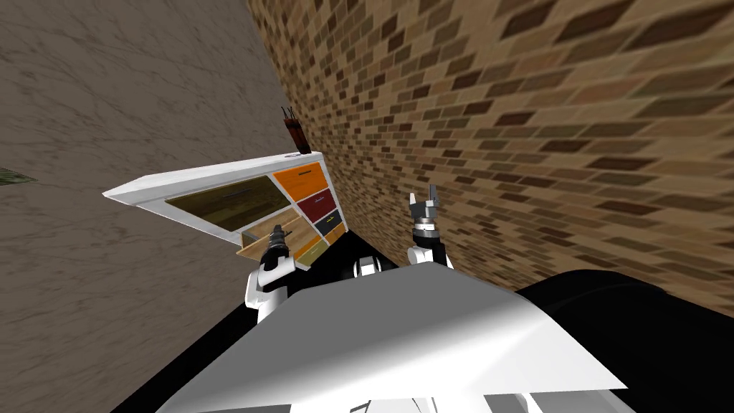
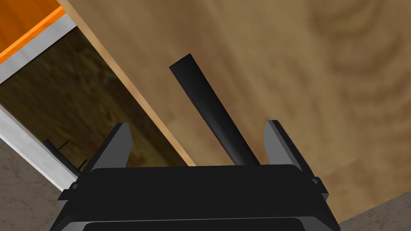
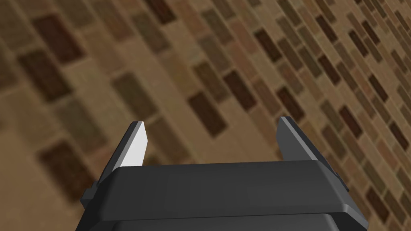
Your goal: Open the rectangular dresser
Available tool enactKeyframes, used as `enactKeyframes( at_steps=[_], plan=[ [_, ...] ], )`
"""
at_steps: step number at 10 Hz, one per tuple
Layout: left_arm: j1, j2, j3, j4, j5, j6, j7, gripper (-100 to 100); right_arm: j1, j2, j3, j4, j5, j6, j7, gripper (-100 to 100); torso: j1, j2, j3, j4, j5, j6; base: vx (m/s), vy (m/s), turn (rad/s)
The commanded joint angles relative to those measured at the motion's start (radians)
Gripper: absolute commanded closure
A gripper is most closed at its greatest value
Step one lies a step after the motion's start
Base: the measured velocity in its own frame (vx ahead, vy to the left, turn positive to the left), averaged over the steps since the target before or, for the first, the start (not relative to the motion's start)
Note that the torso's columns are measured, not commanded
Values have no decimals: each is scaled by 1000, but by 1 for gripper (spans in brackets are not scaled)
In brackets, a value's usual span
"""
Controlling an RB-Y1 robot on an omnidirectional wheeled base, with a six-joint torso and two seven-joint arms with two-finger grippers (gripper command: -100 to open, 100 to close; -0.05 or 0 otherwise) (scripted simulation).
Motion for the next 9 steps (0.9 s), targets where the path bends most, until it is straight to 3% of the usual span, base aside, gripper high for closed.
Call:
enactKeyframes(
  at_steps=[1,6,7,8,9],
  plan=[
    [-2,11,2,-48,7,62,0,-100,0,0,0,0,0,0,0,0,-1,0,0,1,-1,0,3,49,-51],
    [-2,18,2,-146,16,172,-2,-100,0,0,0,0,0,0,0,0,-12,9,5,5,-6,0,-21,18,-52],
    [2,13,1,-124,15,158,0,-100,0,0,0,0,0,0,0,0,-13,10,5,6,-8,-1,-9,10,-15],
    [3,12,0,-125,16,163,0,0,0,0,0,0,0,0,0,0,-13,9,5,5,-6,-1,0,0,0],
    [4,11,-1,-122,16,164,0,0,0,0,0,0,0,0,0,0,-12,8,4,4,-5,-1,0,0,0]
  ],
)
